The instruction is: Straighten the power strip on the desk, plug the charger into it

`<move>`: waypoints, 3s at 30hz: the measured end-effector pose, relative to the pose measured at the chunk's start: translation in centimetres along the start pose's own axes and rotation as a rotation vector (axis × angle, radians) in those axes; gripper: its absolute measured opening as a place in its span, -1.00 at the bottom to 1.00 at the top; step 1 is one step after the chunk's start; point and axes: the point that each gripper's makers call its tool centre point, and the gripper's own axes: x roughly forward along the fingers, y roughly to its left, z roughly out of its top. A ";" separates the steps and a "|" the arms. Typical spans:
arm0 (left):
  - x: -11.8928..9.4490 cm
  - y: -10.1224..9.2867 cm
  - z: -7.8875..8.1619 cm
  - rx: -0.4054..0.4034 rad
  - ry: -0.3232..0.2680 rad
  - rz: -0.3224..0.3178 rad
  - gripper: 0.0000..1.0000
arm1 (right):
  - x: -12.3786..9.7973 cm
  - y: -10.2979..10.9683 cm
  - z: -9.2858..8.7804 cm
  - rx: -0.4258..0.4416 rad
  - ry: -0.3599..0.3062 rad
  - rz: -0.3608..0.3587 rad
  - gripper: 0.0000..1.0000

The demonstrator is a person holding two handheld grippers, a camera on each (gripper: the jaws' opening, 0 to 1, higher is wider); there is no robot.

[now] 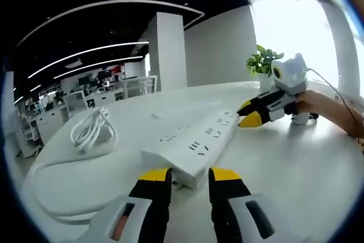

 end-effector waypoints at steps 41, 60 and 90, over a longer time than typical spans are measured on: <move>-1.6 0.3 -0.7 0.031 0.021 -0.026 -0.53 | -1.8 2.5 -0.3 -0.006 0.028 -0.029 -0.60; -2.5 -0.5 -1.0 0.015 0.031 -0.043 -0.53 | -3.7 3.9 -0.8 -0.001 0.031 -0.036 -0.60; -3.6 -2.3 -1.6 0.028 0.043 -0.086 -0.54 | -6.5 5.3 -1.9 -0.004 0.038 -0.046 -0.65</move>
